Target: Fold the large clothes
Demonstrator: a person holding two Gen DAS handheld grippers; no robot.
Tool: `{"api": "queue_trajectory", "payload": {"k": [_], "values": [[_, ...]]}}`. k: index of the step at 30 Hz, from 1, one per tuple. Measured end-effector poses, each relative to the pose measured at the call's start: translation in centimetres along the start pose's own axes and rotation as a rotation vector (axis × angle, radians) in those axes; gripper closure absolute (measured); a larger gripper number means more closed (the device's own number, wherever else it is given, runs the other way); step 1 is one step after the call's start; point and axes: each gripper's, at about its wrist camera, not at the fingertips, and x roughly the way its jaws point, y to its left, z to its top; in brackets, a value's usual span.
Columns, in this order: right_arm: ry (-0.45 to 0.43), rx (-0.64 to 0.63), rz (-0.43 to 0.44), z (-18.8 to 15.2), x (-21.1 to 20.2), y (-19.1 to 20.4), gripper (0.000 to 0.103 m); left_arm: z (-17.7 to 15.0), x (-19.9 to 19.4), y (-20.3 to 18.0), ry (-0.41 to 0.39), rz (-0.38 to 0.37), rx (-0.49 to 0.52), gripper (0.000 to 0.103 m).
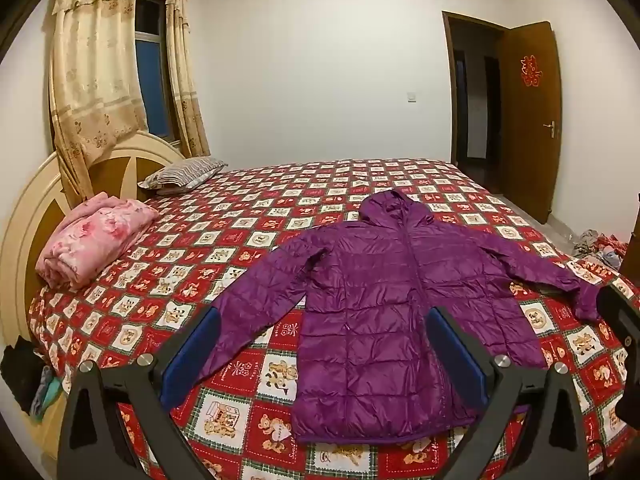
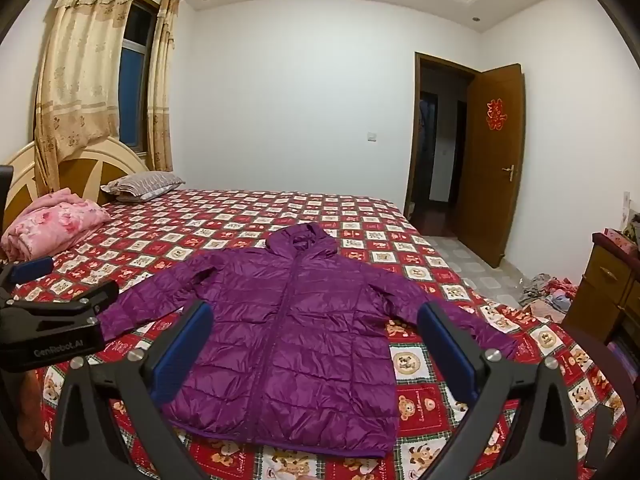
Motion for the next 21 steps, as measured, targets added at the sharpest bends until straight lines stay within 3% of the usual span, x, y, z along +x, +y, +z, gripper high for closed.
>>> {"api": "queue_trajectory", "payload": {"k": [21], "values": [[0.009,-0.005,0.002,-1.1,1.0,0.2,0.000,-0.5,0.3,0.5,-0.013,-0.019,-0.021,0.001]]}}
